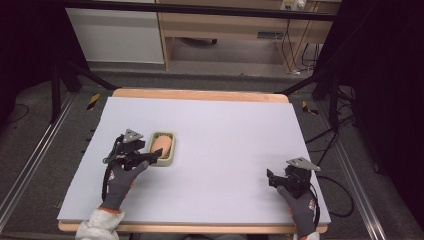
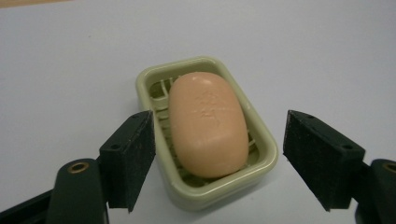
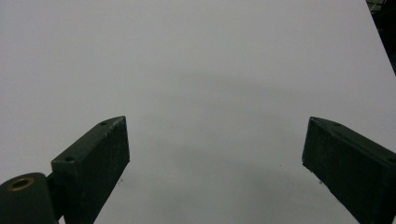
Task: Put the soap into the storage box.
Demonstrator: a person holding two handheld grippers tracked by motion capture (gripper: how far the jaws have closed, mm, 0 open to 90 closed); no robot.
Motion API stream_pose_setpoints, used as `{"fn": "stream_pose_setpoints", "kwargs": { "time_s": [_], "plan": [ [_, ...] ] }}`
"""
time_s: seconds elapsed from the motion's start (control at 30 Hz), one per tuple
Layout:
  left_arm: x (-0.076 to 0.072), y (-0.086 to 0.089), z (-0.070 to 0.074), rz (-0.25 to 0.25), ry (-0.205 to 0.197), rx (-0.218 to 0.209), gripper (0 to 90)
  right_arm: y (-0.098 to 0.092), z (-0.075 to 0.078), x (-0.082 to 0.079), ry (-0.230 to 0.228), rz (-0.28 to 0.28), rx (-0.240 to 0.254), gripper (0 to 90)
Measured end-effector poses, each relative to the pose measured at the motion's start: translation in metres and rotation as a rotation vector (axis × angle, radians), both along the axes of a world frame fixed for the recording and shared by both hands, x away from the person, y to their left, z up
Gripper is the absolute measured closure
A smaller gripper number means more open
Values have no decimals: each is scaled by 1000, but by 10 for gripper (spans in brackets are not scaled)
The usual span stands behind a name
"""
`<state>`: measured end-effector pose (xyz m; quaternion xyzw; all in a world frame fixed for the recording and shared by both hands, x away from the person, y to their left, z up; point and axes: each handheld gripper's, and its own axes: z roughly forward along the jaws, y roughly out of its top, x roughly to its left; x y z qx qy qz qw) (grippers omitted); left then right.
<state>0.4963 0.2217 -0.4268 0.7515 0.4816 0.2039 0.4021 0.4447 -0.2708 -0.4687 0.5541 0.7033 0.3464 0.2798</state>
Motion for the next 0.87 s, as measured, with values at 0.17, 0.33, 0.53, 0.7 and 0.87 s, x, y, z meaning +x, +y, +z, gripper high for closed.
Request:
{"fn": "stream_pose_setpoints", "kwargs": {
  "time_s": [0.17, 0.33, 0.53, 0.7, 0.87],
  "plan": [
    [-14, 20, -4, 44, -4, -3, 248, -2, 2, 0, -3, -8, 2, 80],
    [-24, 39, -9, 74, -4, -7, 244, -5, 1, 1, 2, -18, -6, 79],
    [-32, 53, -23, 87, 17, 0, 244, -12, 0, 0, 7, -38, -2, 79],
    [-37, 60, -32, 90, 37, 21, 241, -17, -1, 1, 17, -44, -9, 73],
    [-40, 66, -37, 94, 49, 39, 241, -18, -1, 0, 20, -56, -13, 67]
  ]
}}
